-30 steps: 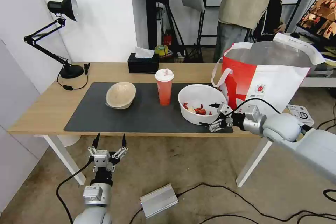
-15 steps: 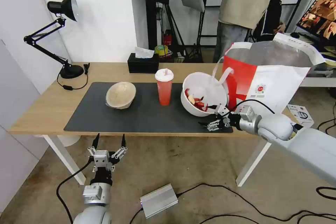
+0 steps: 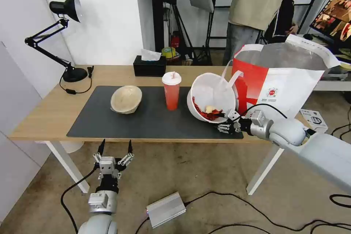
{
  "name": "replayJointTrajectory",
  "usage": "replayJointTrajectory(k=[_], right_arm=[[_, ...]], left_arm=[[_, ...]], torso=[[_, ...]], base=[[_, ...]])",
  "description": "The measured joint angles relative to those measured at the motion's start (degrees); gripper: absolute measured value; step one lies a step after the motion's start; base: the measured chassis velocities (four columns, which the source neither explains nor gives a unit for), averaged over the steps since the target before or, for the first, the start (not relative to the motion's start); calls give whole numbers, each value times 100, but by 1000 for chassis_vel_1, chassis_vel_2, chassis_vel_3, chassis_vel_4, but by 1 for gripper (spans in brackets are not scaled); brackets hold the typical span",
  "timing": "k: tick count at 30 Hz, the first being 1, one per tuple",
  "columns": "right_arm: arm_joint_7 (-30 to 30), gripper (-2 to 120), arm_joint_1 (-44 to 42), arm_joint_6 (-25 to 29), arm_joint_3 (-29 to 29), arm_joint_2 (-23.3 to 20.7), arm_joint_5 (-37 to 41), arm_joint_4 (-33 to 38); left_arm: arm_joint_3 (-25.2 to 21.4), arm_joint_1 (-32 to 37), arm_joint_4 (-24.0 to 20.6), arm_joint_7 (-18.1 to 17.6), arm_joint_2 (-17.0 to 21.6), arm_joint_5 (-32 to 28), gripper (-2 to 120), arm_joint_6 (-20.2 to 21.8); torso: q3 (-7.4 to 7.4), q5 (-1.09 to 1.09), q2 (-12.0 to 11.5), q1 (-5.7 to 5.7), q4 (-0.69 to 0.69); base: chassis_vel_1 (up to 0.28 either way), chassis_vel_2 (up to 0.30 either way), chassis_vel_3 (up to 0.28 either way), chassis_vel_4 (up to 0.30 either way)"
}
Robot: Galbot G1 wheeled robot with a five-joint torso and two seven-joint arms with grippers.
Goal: Pick up the trash from the table and place it into the takeout bag.
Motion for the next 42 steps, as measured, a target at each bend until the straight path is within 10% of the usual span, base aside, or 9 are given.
replayJointTrajectory(k=[8, 42], right_arm=[[101, 0, 44, 62, 12, 78, -29, -65], [186, 0, 185, 303, 41, 163, -230, 189]], left_arm=[[31, 2, 33, 1, -8, 9, 100, -55], [81, 27, 95, 11, -63, 102, 100, -149]], torso=[[-1, -1, 0, 0, 0], [0, 0, -1, 0, 0]], base=[[0, 0, 0, 0], [0, 0, 0, 0]])
